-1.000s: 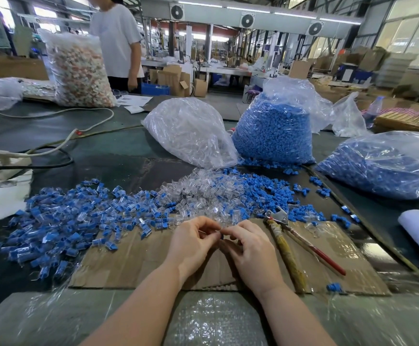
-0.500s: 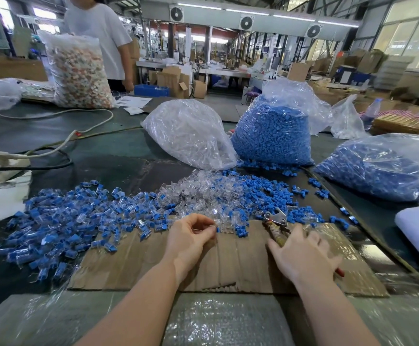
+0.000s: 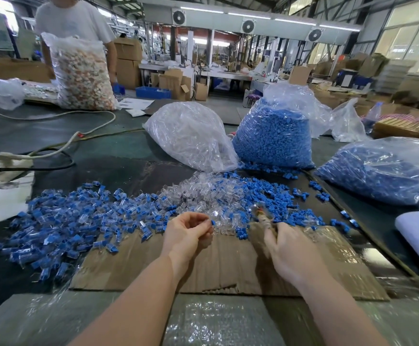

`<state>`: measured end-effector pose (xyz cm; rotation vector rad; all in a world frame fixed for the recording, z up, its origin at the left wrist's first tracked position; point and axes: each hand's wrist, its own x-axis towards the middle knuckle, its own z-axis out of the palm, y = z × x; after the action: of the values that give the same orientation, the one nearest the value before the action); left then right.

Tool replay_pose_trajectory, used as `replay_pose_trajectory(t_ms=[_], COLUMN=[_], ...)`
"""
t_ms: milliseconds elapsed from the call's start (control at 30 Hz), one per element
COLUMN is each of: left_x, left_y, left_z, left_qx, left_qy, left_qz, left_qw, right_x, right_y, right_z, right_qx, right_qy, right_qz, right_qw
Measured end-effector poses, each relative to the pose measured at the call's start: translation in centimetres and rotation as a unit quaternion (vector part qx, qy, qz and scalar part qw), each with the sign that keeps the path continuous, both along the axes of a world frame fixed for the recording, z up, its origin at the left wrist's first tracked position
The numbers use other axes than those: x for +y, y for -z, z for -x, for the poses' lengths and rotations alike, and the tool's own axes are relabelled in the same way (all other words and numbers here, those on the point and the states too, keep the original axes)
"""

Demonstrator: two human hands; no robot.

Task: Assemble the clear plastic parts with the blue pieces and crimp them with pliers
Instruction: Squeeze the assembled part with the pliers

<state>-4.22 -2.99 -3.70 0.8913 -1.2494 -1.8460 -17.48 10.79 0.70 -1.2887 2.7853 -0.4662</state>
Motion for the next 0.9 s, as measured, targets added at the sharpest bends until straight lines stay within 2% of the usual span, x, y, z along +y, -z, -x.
replay_pose_trajectory(t_ms=[67,133,400,600,900], left_x=[0.1,0.2,0.1,0.2,0.4], left_y=[-0.2,-0.3,-0.4,-0.3,-0.3], left_z=[0.0,0.0,0.1,0.1,0.3], left_qx=[0.005,0.012,0.010,0.009,0.014], left_qy=[0.002,-0.003,-0.023,-0.046,-0.058], left_qz=[-0.010,-0.013,0.011,0.015,-0.003], left_qw=[1.000,1.000,1.000,0.999,0.998], right_x=[-0.5,-0.9,-1.3,-1.2,-1.1], right_y=[-0.7,-1.2,-2.5,-3.1,-3.8], right_z=[-1.0,-2.0,-3.5,-3.8,-4.4], right_qx=[-0.139,-0.217,-0.350,-0.325,-0.312], right_qy=[-0.043,-0.073,-0.111,-0.100,-0.125], right_qz=[0.034,0.045,0.014,-0.044,-0.066], right_qw=[0.989,0.972,0.930,0.939,0.940])
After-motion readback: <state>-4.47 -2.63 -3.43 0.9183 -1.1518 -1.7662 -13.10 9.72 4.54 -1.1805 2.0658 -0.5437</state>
